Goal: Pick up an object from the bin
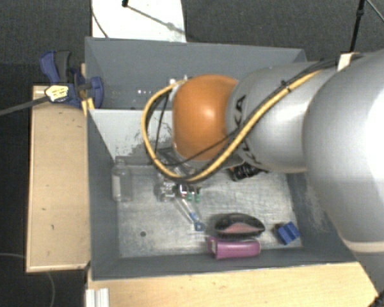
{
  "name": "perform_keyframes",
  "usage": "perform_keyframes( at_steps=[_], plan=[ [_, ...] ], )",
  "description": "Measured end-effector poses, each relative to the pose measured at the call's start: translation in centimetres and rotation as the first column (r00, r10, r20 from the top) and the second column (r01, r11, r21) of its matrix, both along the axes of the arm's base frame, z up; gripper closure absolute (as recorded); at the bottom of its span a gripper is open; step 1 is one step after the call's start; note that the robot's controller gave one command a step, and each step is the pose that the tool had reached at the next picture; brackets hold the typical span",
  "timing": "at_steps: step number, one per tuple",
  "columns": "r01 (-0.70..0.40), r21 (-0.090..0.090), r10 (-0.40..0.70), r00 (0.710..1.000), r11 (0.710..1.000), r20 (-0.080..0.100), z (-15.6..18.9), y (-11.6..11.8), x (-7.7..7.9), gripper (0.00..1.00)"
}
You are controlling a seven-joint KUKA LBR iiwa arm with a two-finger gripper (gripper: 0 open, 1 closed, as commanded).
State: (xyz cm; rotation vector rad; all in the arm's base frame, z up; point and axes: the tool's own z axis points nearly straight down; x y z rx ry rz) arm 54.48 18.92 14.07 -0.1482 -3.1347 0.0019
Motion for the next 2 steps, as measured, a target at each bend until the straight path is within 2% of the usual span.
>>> perform_keyframes(
  at_steps=[1,2],
  plan=[
    [-0.347,0.002,0.347,0.938,0.938,0.008,-6.91,1.88,3.21,1.00],
    [-0.343,0.002,0.343,0.939,0.939,0.006,-6.97,1.84,3.15,0.00]
  ],
)
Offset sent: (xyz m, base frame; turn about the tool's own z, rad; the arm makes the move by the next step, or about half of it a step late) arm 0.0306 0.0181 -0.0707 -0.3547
